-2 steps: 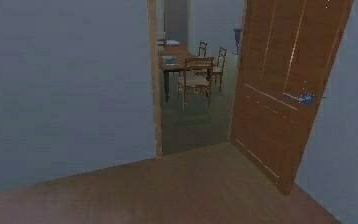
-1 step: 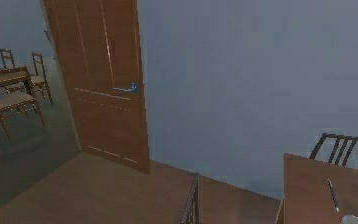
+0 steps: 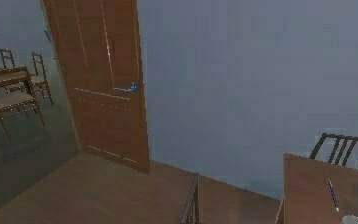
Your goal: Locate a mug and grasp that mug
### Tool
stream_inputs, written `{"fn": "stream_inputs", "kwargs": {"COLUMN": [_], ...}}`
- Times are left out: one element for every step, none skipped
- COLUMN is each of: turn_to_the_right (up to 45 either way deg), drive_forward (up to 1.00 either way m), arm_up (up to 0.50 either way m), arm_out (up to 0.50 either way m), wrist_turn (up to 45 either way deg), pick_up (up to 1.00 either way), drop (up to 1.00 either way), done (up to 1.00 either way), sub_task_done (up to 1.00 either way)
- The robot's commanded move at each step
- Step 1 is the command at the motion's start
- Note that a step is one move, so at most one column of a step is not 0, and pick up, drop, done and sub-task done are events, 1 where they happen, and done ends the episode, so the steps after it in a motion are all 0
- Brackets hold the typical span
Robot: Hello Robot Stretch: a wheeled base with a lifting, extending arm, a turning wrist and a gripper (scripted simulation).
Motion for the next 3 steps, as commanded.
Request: {"fn": "stream_inputs", "kwargs": {"turn_to_the_right": [-36.0,0.0,0.0], "drive_forward": [0.00,0.00,0.00], "arm_up": [0.00,0.50,0.34], "arm_out": [0.00,0.00,0.00], "wrist_turn": [0.0,0.0,0.0], "pick_up": [0.00,0.00,0.00], "drop": [0.00,0.00,0.00], "done": [0.00,0.00,0.00], "sub_task_done": [0.00,0.00,0.00]}}
